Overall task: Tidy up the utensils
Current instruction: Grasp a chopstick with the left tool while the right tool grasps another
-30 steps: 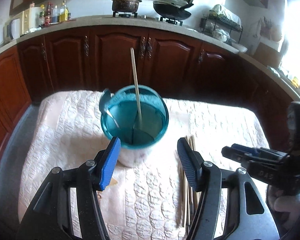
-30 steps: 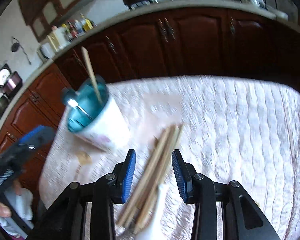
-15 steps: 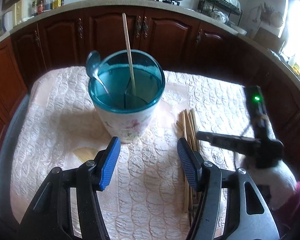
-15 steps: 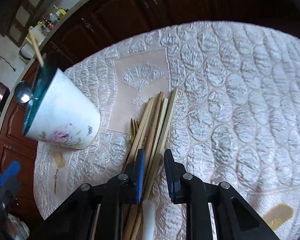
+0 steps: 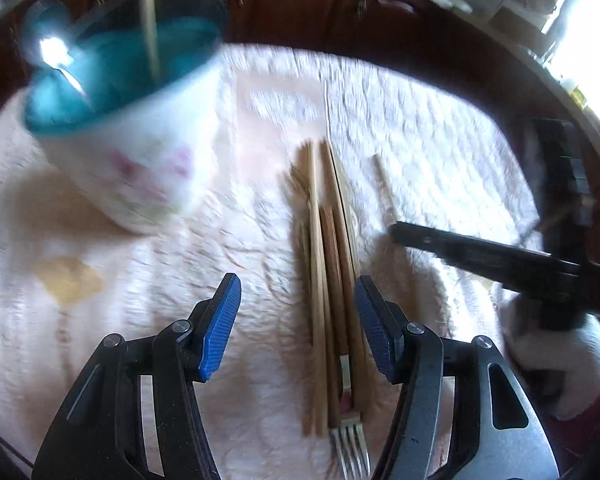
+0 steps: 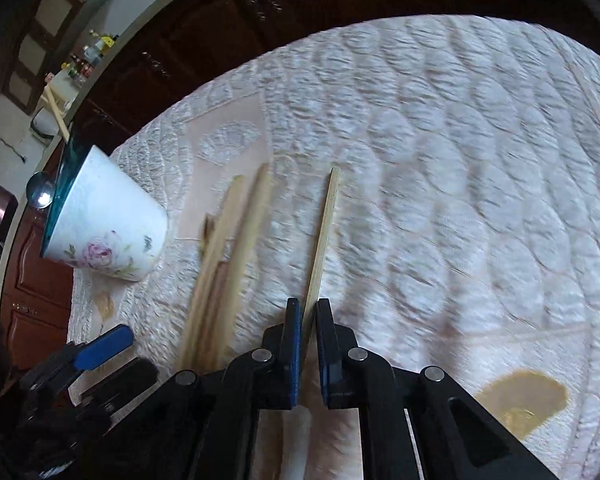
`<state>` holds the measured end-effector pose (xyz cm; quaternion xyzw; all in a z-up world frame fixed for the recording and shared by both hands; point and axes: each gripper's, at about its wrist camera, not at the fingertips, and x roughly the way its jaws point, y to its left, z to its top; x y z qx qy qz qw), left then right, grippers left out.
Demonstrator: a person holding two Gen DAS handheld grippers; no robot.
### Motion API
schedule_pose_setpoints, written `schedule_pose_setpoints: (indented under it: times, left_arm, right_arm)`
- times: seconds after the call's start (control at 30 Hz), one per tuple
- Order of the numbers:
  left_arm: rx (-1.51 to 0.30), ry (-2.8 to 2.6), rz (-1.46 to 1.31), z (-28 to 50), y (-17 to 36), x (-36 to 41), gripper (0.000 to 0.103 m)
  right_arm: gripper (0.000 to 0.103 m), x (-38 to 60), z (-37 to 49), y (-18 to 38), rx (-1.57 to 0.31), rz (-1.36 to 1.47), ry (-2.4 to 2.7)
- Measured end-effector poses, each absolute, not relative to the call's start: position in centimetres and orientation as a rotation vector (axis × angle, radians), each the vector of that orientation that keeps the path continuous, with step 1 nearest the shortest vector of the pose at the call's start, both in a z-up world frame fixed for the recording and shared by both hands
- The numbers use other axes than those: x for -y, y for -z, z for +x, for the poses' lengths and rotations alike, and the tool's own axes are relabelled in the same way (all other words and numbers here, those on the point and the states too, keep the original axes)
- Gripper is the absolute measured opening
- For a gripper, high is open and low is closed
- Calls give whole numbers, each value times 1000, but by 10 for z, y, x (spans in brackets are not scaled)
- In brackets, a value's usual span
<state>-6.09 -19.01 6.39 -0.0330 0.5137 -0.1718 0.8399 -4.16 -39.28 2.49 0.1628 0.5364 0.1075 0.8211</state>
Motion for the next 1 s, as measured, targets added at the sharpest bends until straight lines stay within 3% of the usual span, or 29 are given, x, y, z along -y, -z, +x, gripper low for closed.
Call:
schedule_pose_setpoints:
  times: [0.03, 0.07, 0.1, 0.2, 0.23, 0.77, 0.83, 0.9, 1.0]
  left_arm:
    - [-1105, 366, -66, -58, -57, 194, 58]
    - [-1118, 369, -66, -56, -51, 196, 50]
    - [-1135, 372, -62, -54, -45, 198, 32]
    - [-1131, 395, -92, -55, -44, 195, 7]
    - [-1128, 393, -91, -58, -46, 194, 5]
    - [-1152, 352, -86, -119, -62, 112, 5]
    - [-1141, 344, -85, -116, -63, 109, 10]
    - [-1122, 331, -70, -110, -65, 111, 22]
    - [-1083, 307, -26, -98, -68, 119, 27]
  right_arm:
    - [7, 399, -45, -25, -1147, 358, -227]
    - [7, 404, -47, -25, -1156, 365, -226]
    - [7, 406, -49, -25, -1158, 365, -220]
    - [17, 413, -52, -33, -1138, 344, -197]
    - [21, 414, -52, -36, -1131, 350, -203]
    - [22, 403, -41, -42, -1117, 308, -172]
    - [22, 411, -36, -39, -1124, 320, -149]
    - [22, 417, -29, -37, -1128, 336, -151]
    - [22, 419, -16, -32, -1145, 344, -152]
